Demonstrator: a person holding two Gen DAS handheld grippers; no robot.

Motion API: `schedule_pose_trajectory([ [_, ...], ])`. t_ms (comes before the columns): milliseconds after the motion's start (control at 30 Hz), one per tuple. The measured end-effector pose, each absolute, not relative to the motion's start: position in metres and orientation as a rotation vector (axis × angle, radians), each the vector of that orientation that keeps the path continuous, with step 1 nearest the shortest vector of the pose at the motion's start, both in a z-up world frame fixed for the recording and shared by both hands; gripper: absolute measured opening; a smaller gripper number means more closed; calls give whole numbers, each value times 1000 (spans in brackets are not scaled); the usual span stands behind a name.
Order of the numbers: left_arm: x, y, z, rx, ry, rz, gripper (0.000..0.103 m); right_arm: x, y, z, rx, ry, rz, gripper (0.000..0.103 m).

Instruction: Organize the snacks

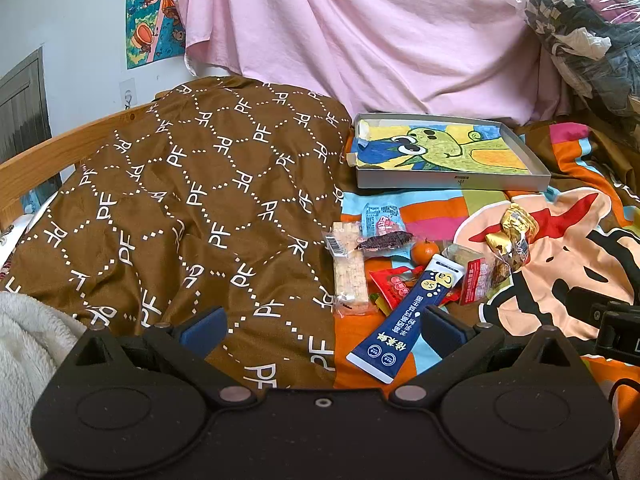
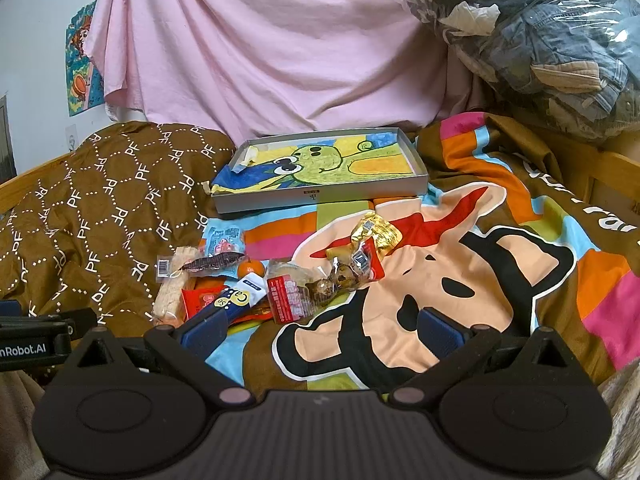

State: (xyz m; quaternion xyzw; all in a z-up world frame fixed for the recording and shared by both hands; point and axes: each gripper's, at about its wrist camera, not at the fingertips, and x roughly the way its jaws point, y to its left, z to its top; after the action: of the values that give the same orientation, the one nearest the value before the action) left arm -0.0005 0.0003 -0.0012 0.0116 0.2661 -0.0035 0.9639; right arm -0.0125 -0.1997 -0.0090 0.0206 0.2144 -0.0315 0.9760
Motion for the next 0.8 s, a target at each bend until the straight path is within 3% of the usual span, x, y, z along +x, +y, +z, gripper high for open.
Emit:
schedule_pose_trajectory([
  [800, 1, 3, -5, 23, 544, -8, 102, -12, -198, -16, 43, 437, -64, 103],
])
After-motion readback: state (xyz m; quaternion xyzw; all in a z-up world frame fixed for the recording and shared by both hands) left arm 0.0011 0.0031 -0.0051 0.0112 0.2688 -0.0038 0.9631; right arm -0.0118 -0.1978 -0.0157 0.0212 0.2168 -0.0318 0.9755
